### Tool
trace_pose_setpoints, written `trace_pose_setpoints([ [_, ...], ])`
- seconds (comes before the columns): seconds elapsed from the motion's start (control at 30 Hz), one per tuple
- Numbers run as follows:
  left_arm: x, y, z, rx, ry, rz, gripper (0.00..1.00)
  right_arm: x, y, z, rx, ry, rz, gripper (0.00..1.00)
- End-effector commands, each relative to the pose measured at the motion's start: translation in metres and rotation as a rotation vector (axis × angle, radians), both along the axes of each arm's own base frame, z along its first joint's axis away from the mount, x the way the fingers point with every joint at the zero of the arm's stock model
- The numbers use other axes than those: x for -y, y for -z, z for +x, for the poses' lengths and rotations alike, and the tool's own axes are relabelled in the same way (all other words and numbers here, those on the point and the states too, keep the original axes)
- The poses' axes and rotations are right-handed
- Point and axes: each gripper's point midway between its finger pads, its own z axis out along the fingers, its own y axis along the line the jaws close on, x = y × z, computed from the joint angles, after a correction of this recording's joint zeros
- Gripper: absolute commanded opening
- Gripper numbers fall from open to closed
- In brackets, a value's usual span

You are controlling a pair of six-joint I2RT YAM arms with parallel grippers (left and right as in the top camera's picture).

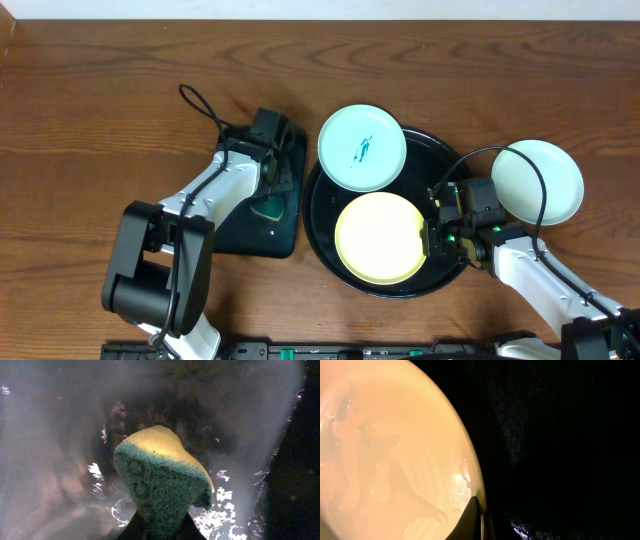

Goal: Clean dirty plates on tray and stack at the side
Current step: 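Return the sponge to the black tray with the left gripper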

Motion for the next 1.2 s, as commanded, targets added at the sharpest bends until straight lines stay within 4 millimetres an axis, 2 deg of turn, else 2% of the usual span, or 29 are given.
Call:
trace_pose_setpoints([
  [0.0,-0.003,0.003,-0.002,-0.007,0.011,0.011,0.07,0.004,0.007,-0.007,-0.023,0.001,-0.026,0.03],
  [0.1,-0.002,-0.009,0.001,0.025,0.035,0.009,0.08,0.004,0.007,-0.007,-0.023,0.001,-0.026,0.03],
  [0.13,-0.002,-0.013,0.002,0.037,0.037,0.006,0.11,0.004,0.007,-0.007,-0.023,0.001,-0.026,0.03],
  [0.17,-0.002,-0.016,0.001,0.041,0.037,0.005,0.17,0.004,0.007,-0.007,-0.023,0.001,-0.026,0.03],
  [0.2,-0.002,-0.020,0.000,0.045,0.038,0.003,0.38,0.004,0.007,-0.007,-0.023,0.001,-0.026,0.03],
  [0.23,-0.003,-0.024,-0.002,0.044,0.037,0.003,0.54,0.004,0.007,-0.007,-0.023,0.001,-0.026,0.02],
  [0.3,-0.004,-0.028,-0.008,0.031,0.036,0.006,0.64,0.004,0.007,-0.007,-0.023,0.001,-0.026,0.03],
  [0.4,-0.007,-0.025,-0.020,-0.020,0.027,0.014,0.66,0.004,0.007,-0.007,-0.023,0.001,-0.026,0.03],
  [0.5,-0.009,-0.022,-0.028,-0.055,0.029,0.019,0.65,0.004,0.007,-0.007,-0.022,0.001,-0.026,0.02],
  [0.63,0.004,-0.017,-0.035,-0.097,0.047,-0.055,0.65,0.004,0.007,-0.007,-0.022,0.001,-0.026,0.03],
  [0.83,0.006,-0.002,-0.044,-0.148,0.057,-0.043,0.65,0.004,0.007,-0.007,-0.022,0.001,-0.026,0.02],
  [1.03,0.005,0.010,-0.049,-0.192,0.055,-0.030,0.59,0.004,0.007,-0.007,-0.023,0.001,-0.026,0.02],
  [1.07,0.004,0.010,-0.049,-0.192,0.055,-0.030,0.55,0.004,0.007,-0.007,-0.023,0.001,-0.026,0.02],
  [1.17,0.004,0.010,-0.050,-0.195,0.055,-0.029,0.08,0.004,0.007,-0.007,-0.023,0.001,-0.026,0.02],
])
